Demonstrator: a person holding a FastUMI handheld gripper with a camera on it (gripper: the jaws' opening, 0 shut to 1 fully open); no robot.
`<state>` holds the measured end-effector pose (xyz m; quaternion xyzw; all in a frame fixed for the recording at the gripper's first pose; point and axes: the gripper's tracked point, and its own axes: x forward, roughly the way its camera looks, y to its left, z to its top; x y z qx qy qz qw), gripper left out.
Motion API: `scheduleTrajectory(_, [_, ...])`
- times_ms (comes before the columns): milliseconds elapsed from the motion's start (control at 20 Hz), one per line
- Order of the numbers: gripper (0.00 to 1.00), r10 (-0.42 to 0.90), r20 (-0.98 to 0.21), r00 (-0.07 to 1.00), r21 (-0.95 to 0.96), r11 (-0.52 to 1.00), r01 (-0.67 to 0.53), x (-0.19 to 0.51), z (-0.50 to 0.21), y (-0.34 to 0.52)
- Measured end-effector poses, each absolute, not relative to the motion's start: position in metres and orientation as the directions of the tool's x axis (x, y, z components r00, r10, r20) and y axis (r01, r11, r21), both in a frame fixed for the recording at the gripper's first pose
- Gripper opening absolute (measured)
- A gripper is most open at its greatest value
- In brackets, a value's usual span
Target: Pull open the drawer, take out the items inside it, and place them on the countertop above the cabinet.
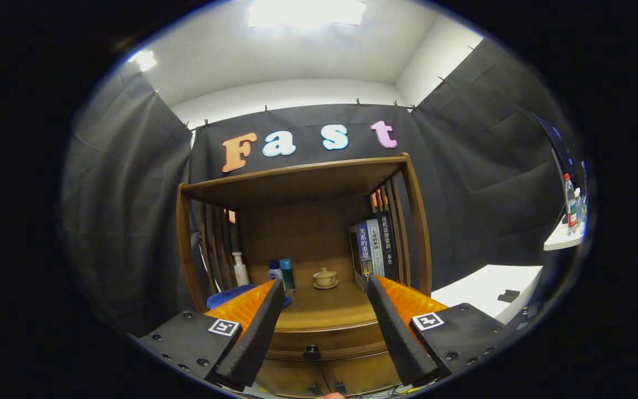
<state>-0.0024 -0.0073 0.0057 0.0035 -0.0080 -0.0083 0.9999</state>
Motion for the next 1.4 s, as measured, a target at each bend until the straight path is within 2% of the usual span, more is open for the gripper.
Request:
scheduleTrajectory(850, [0.98, 0.004, -0.001, 1.000, -0.007, 1.000, -0.004, 0.011, -0.015, 0.009])
scheduleTrajectory(1400, [0.98, 0.034, -0.157, 0.987, 0.006, 0.999, -0.033, 0.077, -0.162, 0.024])
